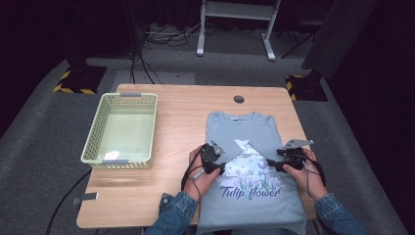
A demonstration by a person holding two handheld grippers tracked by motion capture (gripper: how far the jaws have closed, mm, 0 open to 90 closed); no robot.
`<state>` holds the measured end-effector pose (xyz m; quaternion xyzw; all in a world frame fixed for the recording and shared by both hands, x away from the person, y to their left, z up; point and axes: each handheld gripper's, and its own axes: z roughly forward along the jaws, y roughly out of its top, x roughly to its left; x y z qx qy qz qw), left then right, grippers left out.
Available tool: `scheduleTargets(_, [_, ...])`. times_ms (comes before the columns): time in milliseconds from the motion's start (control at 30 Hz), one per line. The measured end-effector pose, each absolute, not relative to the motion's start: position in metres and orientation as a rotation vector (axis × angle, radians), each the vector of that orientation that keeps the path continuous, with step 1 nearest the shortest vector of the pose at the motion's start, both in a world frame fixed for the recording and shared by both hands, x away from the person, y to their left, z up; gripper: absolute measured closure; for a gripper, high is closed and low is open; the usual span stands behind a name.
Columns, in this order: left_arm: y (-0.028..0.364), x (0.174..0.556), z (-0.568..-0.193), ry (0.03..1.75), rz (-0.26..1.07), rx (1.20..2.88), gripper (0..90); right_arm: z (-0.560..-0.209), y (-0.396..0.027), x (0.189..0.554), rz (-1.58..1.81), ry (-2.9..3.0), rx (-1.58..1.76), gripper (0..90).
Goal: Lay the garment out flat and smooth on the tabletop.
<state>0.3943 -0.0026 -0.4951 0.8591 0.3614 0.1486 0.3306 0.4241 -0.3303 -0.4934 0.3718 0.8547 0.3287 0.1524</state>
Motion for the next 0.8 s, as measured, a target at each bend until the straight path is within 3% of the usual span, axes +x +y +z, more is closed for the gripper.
scheduleTargets(400, [-0.006, 0.366, -0.495, 0.923, 0.376, 2.258, 38.0, -0.497, -0.339, 0.393, 0.993, 2.444, 1.027, 32.0])
scheduleTargets(800, [-0.013, 0.362, -0.485, 0.900, 0.382, 2.280, 33.7, -0.504, -0.346, 0.380, 1.075, 2.383, 1.014, 31.5])
